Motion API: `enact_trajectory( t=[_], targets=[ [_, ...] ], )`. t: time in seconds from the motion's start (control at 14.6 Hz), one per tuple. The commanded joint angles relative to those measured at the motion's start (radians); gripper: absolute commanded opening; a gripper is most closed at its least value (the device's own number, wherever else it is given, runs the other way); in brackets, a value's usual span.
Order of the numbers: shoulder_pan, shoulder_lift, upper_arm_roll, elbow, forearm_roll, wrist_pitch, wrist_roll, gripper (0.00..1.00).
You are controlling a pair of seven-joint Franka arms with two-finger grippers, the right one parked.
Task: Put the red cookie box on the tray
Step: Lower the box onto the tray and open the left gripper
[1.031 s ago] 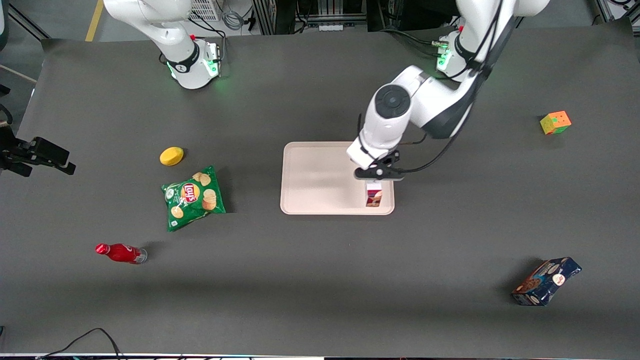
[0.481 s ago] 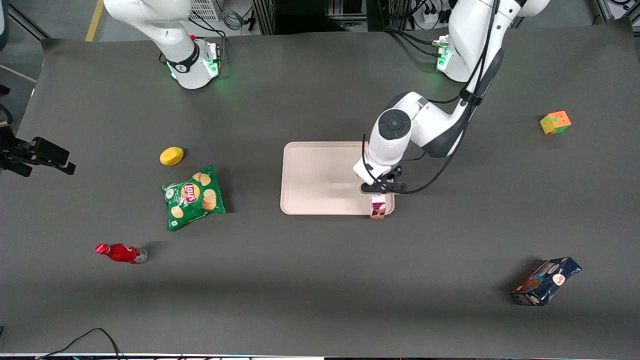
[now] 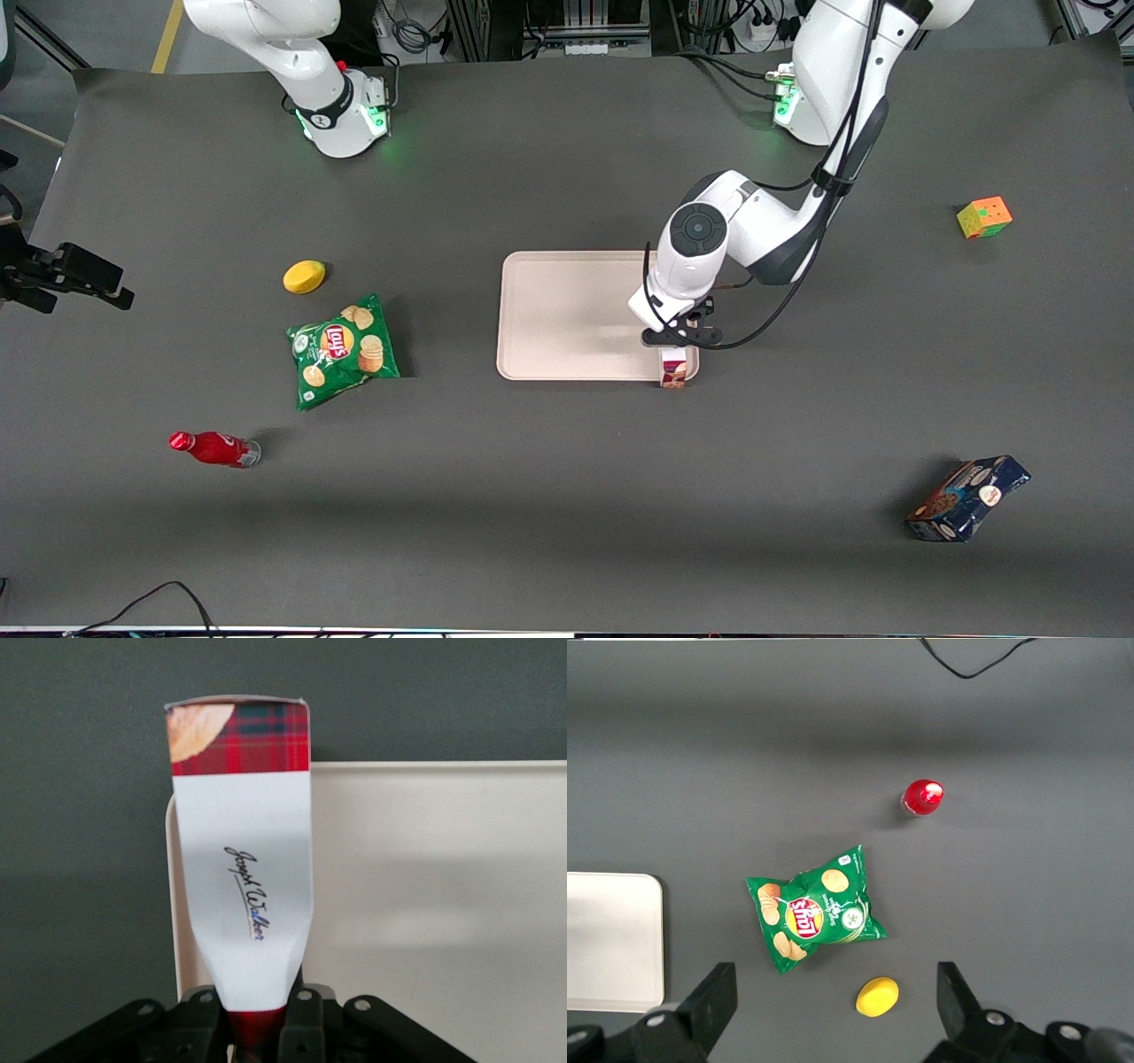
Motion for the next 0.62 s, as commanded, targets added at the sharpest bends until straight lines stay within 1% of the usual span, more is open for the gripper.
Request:
enact_trajectory(
  t=[0.0,0.14,0.21,0.27,0.41,0.48,0.55],
  targets=[
    [-0.007,-0.001,0.010,-0.003,0.019,0.013,-0.038,0.23],
    [-0.007,0.002,0.010,-0.003,0.019,0.013,-0.048,0.34],
    [-0.007,0.003,0.010,-0.003,0.019,0.013,-0.048,0.44],
    [-0.007,0.003,0.010,-0.003,0.019,0.013,-0.048,0.57],
    [-0.006,0.002,0.011,-0.003,0.018,0.013,-0.048,0.91],
    [-0.006,-0.004,0.013,-0.003,0.018,0.011,-0.048,1.00],
    [-0.007,-0.015,0.025,-0.001,0.014,0.008,-0.047,1.00]
  ],
)
